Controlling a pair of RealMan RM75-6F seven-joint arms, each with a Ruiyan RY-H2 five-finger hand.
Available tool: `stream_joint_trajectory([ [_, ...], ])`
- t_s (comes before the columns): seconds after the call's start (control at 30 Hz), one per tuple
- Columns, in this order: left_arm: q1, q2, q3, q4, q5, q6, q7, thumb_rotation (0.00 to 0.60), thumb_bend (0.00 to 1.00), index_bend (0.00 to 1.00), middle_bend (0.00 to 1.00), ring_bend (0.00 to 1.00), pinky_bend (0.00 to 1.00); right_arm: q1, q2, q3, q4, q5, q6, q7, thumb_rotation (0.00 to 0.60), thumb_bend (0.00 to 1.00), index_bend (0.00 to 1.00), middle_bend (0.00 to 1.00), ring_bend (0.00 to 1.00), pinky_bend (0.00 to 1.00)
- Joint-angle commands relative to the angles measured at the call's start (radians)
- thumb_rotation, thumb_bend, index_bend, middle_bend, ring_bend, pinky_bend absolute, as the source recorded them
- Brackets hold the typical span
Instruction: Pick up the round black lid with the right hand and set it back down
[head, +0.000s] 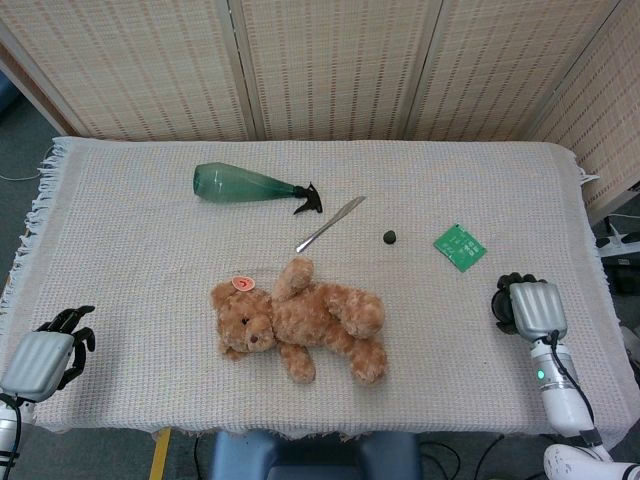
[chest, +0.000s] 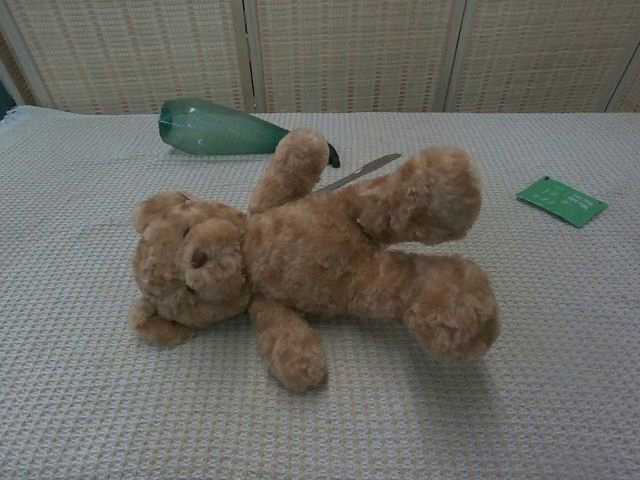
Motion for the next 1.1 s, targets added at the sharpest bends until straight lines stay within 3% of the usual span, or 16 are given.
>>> stream_joint_trajectory([
  [0.03,0.0,0.0,0.0,-0.001,0.0,0.0,0.001,0.6,0.76,0.57,0.17,0.18,0.43,-0.031,-0.081,-0.02,0.195,-0.525,0.218,0.68,0.6,0.09,0.52,0.48,0.55,0.75],
  [0.13,0.0,0.0,0.0,-0.001,0.0,0.001,0.001,0.6,0.76,0.57,0.17,0.18,0.43,-0.035,-0.107,-0.016,0.245,-0.54,0.254,0.711,0.6,0.09,0.52,0.48,0.55,0.75],
  [0.27,0.0,0.001,0.0,-0.001,0.0,0.0,0.0,0.6,0.76,0.57,0.17,0.18,0.43,-0.036,-0.091,-0.009,0.222,-0.475,0.185,0.638,0.6,0.09,0.52,0.48,0.55,0.75],
  [0.63,-0.001,0.002,0.0,0.0,0.0,-0.002,-0.004,0.6,0.76,0.57,0.17,0.18,0.43,0.014,0.04,0.012,-0.028,-0.055,-0.194,0.161,0.6,0.09,0.51,0.48,0.54,0.76],
  [0.83,0.0,0.003,-0.001,0.0,0.0,0.001,-0.009,0.6,0.76,0.57,0.17,0.18,0.43,0.066,0.06,0.023,-0.069,0.086,-0.311,0.108,0.6,0.09,0.51,0.48,0.54,0.76],
  [1.1,-0.001,0.003,-0.001,0.0,-0.003,-0.003,-0.006,0.6,0.76,0.57,0.17,0.18,0.43,0.107,0.023,0.034,-0.031,0.144,-0.353,0.115,0.6,0.09,0.5,0.48,0.54,0.76],
])
